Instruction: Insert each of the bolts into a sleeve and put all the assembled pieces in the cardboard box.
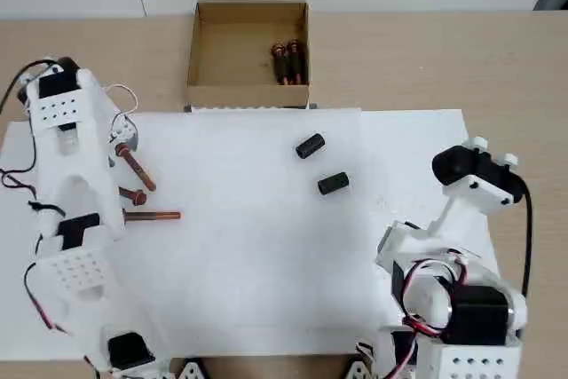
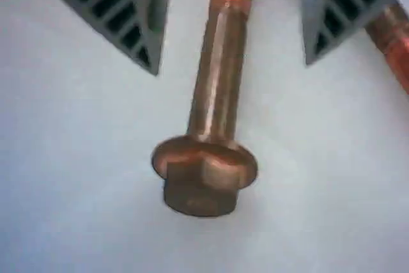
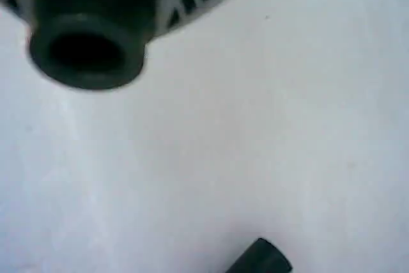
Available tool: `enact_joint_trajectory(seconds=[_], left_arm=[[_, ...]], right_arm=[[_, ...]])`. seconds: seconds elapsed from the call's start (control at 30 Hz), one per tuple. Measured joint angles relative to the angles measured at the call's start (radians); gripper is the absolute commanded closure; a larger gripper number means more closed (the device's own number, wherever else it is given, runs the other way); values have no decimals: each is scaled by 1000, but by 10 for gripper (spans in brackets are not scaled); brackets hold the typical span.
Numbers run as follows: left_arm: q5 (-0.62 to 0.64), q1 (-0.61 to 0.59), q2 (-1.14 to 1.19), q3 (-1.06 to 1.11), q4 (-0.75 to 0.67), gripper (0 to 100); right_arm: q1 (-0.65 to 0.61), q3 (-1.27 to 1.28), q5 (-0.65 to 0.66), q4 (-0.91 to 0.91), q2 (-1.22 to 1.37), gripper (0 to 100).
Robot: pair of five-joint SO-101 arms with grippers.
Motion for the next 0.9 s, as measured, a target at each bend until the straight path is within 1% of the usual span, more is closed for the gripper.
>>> enact_joint_trajectory(seconds=[0.23, 0.57, 0.9], left_arm=[[0, 0, 48, 0, 0, 859], [3, 0, 48, 0, -92, 859], [5, 0, 48, 0, -118, 859]], right_arm=[[0, 5, 0, 0, 0, 995], [0, 5, 0, 0, 0, 995], [0, 5, 0, 0, 0, 995]])
